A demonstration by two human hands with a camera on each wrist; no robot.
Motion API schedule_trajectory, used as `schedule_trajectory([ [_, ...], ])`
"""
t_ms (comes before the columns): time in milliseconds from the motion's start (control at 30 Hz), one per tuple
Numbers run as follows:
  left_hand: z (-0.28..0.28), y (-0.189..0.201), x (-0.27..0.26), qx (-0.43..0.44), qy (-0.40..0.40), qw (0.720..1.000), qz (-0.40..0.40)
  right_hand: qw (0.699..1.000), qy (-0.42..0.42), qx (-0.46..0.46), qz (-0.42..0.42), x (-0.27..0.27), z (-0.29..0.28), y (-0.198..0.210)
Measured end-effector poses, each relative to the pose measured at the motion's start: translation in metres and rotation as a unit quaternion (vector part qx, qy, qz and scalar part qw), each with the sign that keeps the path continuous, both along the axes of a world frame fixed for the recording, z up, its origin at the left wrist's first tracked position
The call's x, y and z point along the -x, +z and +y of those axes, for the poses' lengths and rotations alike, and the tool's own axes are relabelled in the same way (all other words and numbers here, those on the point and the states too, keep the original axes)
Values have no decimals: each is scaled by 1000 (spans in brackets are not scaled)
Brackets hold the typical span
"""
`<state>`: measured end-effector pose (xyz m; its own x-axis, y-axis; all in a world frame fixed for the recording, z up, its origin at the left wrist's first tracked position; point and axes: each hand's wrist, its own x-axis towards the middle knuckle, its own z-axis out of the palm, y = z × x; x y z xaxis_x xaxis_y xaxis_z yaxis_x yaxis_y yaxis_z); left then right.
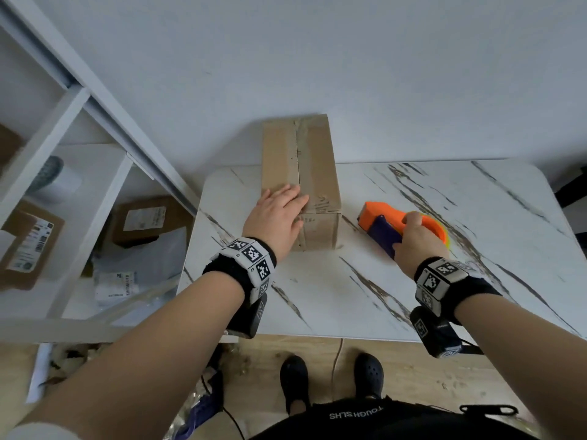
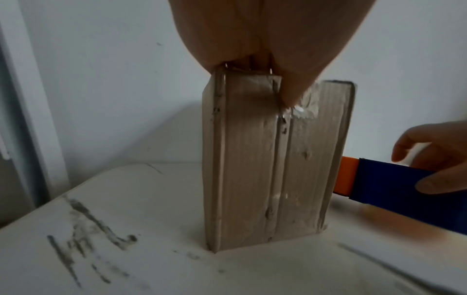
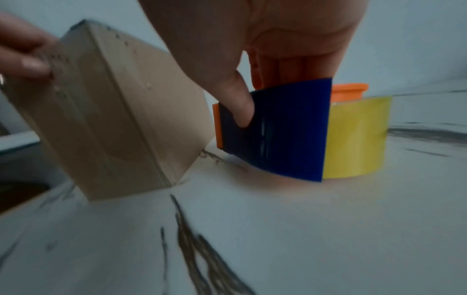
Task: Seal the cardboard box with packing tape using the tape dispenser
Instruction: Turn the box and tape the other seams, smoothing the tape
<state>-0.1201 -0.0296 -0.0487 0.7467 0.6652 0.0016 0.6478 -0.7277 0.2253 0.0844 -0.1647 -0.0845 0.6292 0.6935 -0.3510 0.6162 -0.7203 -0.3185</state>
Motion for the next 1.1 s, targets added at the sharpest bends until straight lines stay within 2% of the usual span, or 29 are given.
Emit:
schedule_trajectory([
  [100, 0, 12, -1, 29, 19, 999, -28, 992, -34, -106, 65, -8, -5, 21],
  [267, -3, 42, -8, 25, 16, 994, -107, 952, -49, -251, 167, -11, -5, 71],
  [467, 2, 83, -22, 77, 34, 979, -185, 906, -96, -355, 211, -2, 13, 120],
  [600, 8, 100, -24, 161, 71, 962, -210, 902, -75, -374, 204, 9, 25, 140],
  [667, 10, 108, -23, 198, 98, 943, -250, 902, -53, -382, 193, 13, 31, 148],
  [733, 12, 115, -21, 261, 122, 907, -307, 900, -38, -388, 196, 17, 36, 154],
  [833, 15, 123, -17, 345, 139, 865, -336, 896, -19, -393, 206, 22, 41, 163],
  [933, 19, 130, -12, 365, 155, 853, -340, 892, -4, -402, 207, 25, 43, 170],
  [1100, 19, 140, -7, 422, 166, 816, -359, 889, 26, -406, 211, 29, 41, 180],
])
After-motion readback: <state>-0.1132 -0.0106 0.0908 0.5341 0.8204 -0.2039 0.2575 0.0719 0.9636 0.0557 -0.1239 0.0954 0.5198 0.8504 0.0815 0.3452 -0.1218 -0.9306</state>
